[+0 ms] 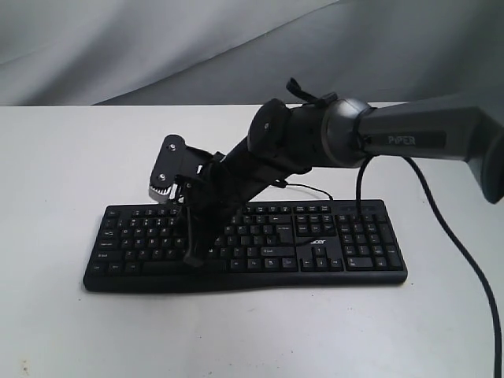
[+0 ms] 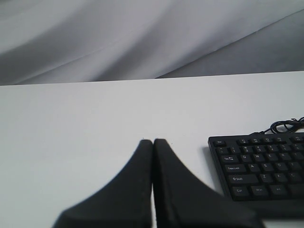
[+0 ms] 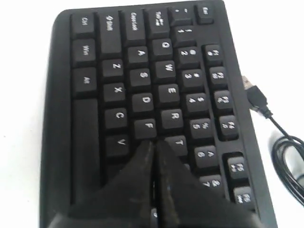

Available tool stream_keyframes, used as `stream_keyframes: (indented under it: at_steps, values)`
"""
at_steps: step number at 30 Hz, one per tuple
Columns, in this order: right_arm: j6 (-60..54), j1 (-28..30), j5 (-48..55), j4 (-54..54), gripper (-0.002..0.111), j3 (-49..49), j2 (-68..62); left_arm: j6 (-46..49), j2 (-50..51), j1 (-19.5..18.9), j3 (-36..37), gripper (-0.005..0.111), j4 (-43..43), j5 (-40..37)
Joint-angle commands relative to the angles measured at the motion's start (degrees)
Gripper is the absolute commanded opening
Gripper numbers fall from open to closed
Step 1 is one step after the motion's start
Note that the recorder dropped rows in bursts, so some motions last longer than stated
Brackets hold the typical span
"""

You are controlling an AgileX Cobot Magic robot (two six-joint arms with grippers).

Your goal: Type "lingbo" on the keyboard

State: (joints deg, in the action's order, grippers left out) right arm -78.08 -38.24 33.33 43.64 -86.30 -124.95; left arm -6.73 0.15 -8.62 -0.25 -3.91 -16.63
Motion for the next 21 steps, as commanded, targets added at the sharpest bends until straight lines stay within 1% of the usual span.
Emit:
stream_keyframes:
  at_steps: [1, 5, 9, 21]
  values:
    - [-0.01, 2.97, -0.12, -1.98, 0.000, 0.23, 0.53, -0.23, -0.15, -0.11, 0.25, 0.001, 0.46, 0.26]
    - [0.98, 5.08, 0.31, -2.40, 0.000, 0.23, 0.53, -0.23, -0.15, -0.11, 0.25, 0.001, 0.46, 0.26]
    - [4.44, 6.86, 2.60, -5.59, 0.000, 0.23, 0.53, -0.23, -0.15, -0.11, 0.25, 0.001, 0.46, 0.26]
    - [3.89, 7.35, 3.59, -5.33, 0.000, 1.15, 0.53, -0.23, -0.15, -0.11, 0.25, 0.001, 0.46, 0.26]
